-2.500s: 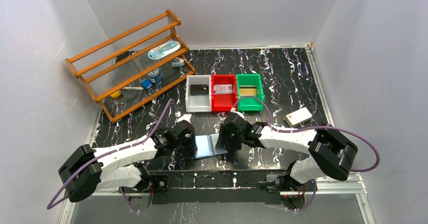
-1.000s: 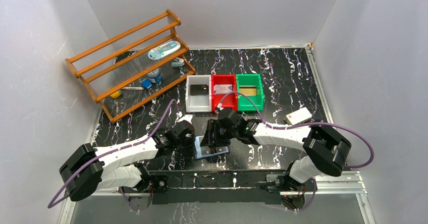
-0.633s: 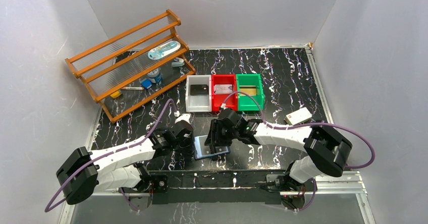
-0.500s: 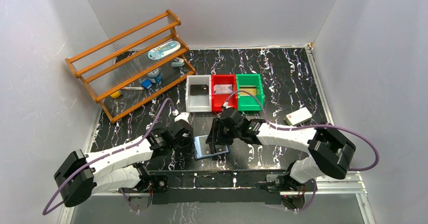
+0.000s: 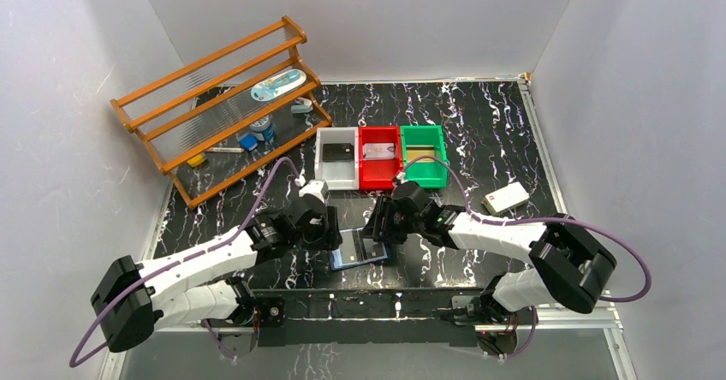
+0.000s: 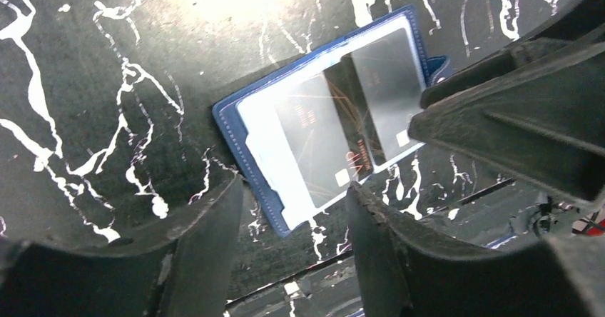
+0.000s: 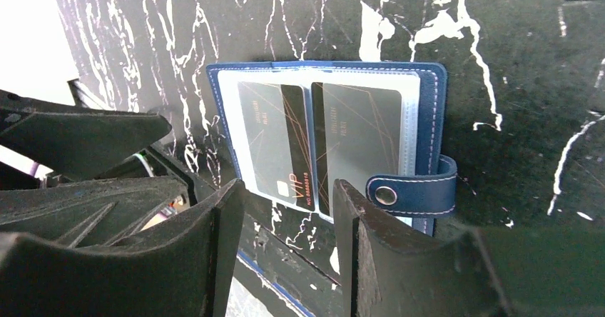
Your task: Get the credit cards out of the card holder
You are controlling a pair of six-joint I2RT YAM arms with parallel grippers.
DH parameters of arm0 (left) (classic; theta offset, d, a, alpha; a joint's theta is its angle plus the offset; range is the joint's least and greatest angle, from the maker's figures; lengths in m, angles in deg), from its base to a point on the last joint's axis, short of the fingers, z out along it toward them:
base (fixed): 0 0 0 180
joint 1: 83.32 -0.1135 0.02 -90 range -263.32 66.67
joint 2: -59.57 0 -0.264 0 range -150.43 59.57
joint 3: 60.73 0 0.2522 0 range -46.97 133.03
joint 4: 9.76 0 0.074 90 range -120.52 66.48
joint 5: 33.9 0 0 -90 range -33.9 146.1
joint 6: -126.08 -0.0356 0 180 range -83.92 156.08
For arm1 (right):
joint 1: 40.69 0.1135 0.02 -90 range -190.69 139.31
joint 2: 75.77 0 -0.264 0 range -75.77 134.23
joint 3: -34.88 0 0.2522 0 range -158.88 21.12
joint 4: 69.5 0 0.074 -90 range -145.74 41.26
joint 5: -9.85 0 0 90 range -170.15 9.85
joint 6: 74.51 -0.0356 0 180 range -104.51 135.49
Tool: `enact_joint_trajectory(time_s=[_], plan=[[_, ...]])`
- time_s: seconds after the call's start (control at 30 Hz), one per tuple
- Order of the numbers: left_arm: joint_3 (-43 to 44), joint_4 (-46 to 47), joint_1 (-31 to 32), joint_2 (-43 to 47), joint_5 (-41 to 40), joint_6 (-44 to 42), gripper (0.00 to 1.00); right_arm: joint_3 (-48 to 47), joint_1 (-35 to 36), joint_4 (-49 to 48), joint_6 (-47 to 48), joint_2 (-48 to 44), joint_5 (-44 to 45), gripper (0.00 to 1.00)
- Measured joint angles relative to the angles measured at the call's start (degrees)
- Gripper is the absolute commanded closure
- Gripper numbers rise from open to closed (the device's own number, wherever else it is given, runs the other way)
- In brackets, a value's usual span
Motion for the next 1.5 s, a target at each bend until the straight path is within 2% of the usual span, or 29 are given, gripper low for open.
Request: enact_joint_trajectory(time_s=[0.13,0.23,0.73,1.13,1.5], plan=[[2.19,1.2,-0.02,-2.54,1.11,-0.31,0.34,0.72,-0.61,-2.8,-0.42,0.76,-2.75,0.44],[2.71,2.34,-0.26,-3.87,2.16,-0.31,0.34,0.72,-0.68,-4.94,-0.61,2.45,-4.59,0.44],[0.2,8.31,-6.56,-4.9,11.82,0.79,0.57,0.61,-0.68,-8.24,-1.66,8.28,-8.98,0.44],[-1.66,12.28,-6.82,-8.9,18.84,0.22,0.67,-0.17,-0.7,-9.27,-1.66,10.75,-10.45,0.46],[-4.31,12.04,-6.82,-10.62,19.26,0.0,0.71,0.26,-0.7,-10.78,-2.93,10.93,-10.64,0.5]])
